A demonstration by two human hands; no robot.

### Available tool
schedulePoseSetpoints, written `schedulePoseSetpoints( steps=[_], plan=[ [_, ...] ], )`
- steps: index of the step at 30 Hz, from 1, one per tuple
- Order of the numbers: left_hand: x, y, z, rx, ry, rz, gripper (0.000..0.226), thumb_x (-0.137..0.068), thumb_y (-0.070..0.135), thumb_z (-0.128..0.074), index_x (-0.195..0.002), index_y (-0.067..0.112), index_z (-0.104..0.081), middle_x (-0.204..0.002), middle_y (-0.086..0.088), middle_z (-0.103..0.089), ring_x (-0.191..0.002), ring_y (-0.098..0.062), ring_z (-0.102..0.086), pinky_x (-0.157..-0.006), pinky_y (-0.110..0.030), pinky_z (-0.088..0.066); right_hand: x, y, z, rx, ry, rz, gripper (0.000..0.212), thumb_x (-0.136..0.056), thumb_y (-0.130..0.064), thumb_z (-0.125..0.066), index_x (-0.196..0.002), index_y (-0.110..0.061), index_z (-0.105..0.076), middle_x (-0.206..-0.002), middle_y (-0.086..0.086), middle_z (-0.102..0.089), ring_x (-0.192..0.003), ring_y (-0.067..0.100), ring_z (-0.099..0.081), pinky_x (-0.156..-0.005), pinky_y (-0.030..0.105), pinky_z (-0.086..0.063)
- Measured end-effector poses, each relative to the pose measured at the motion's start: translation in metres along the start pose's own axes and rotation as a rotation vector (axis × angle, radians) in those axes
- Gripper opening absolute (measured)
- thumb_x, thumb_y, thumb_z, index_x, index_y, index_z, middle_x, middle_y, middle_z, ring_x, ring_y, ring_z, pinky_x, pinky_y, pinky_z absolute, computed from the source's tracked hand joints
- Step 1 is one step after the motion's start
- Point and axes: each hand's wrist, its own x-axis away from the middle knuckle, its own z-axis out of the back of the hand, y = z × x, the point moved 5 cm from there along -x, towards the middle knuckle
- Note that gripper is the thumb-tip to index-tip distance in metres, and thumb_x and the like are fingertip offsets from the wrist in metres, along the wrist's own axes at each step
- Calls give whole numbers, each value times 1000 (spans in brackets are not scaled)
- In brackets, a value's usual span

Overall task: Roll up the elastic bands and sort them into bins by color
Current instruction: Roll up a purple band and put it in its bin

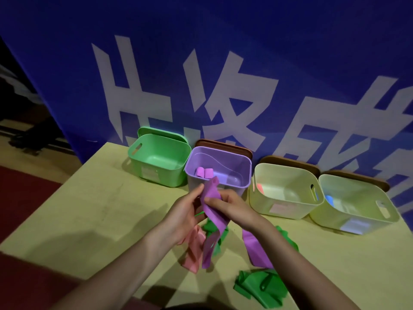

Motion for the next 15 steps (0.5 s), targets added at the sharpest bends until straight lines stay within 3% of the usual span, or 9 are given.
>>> schedulePoseSetpoints(
  steps=[3, 5, 8, 11, 13, 15],
  plan=[
    [-2, 5, 6, 141, 101, -113, 28, -95, 15, -51, -117, 1, -61, -84, -8, -73, -69, -12, -69, -56, -22, -54, -1, 4, 0, -8, -37, -43, 48, -75, -41, -73, -101, -1, -69, -94, 16, -72, -83, 21, -64, -82, 38, -51],
    [-2, 11, 8, 130, 147, -201, 25, -94, 13, -53, -113, 1, -62, -86, -10, -72, -71, -15, -70, -55, -23, -54, -1, 9, 1, -8, -68, -87, 58, -63, -45, -79, -102, -3, -70, -102, 21, -71, -87, 25, -66, -89, 44, -51],
    [-1, 19, 5, 42, 184, -323, 15, -93, 9, -54, -103, 4, -65, -81, -5, -73, -71, -13, -69, -60, -23, -55, 1, 17, 6, -64, -71, -129, 47, -65, -33, -80, -101, -4, -72, -101, 17, -72, -88, 27, -67, -91, 44, -51],
    [-4, 29, 13, -17, 251, -383, 14, -94, 8, -54, -104, 5, -63, -89, -5, -70, -77, -12, -67, -63, -22, -56, 5, 23, 12, -136, -75, -152, 20, -73, -20, -80, -91, -12, -76, -95, 14, -74, -85, 26, -68, -88, 40, -52],
    [-11, 39, 29, 43, 335, -373, 22, -95, 9, -53, -115, 2, -58, -100, -9, -65, -83, -15, -64, -66, -22, -57, 11, 29, 16, -123, -79, -180, 4, -78, -15, -77, -82, -16, -75, -84, 6, -74, -75, 19, -69, -79, 34, -55],
    [-15, 54, 47, 141, 426, -373, 31, -96, 8, -52, -125, -1, -52, -112, -13, -62, -87, -15, -62, -70, -24, -56, 18, 41, 19, -52, -78, -213, 7, -81, -15, -74, -75, -16, -71, -69, -3, -70, -61, 9, -64, -62, 22, -52]
  ],
)
